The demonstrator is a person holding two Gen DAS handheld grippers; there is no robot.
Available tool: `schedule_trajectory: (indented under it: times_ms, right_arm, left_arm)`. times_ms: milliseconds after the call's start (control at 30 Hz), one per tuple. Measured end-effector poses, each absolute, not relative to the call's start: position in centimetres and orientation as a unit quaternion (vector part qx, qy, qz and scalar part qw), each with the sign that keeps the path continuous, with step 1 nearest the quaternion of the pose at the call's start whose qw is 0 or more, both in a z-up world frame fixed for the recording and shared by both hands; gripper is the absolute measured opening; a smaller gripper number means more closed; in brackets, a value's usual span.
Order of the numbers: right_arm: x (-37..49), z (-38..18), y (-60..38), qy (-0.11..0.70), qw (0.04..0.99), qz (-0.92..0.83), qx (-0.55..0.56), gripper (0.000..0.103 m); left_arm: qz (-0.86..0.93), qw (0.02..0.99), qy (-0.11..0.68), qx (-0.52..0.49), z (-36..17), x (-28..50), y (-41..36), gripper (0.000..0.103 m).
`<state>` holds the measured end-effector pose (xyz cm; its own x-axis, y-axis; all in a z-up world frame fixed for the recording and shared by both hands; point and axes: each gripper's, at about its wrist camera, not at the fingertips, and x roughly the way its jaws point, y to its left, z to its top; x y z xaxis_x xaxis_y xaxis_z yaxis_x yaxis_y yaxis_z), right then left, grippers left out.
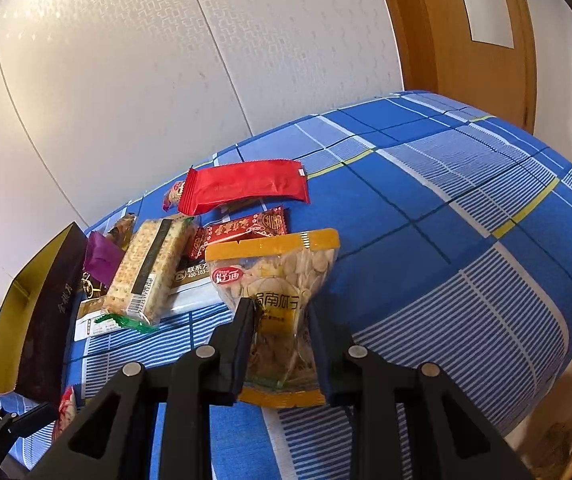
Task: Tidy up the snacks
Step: 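Carry the red candy with the left tool while the right carries the nut bag over the tray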
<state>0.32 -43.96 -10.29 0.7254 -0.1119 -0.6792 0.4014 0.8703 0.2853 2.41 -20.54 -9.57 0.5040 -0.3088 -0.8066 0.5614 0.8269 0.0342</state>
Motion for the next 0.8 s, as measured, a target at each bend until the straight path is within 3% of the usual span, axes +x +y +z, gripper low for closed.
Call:
schedule_trajectory:
  times_ms: [100,367,533,800]
  right_arm:
    - [0.3,-10.3,-44.0,0.343,0.905,-0.142,0.209,0.028]
    - [0.4,-10.3,-44.0,0.346,0.902,-0.148,0.210,0.032]
    - [0.5,-10.5,-44.1,0.349,0.901,-0.144,0.212,0.033]
    - [0.8,-10.4,-43.3,0.352,0.905,-0.145,0.189,0.028]
  left_arm:
    - [-0.243,0.862,0.434,0.103,-9.2,1.9,-18.7,0.057]
    - [-0.237,0.849,0.456,0.121,-10.8,3.0,-19.4,0.059]
    - [-0.247,0.851,0.443,0.132,-10.8,3.2,-19.6,0.036]
    - [-0.302,0.840,0.429,0.138,-9.6,2.4,-20.2,0.030]
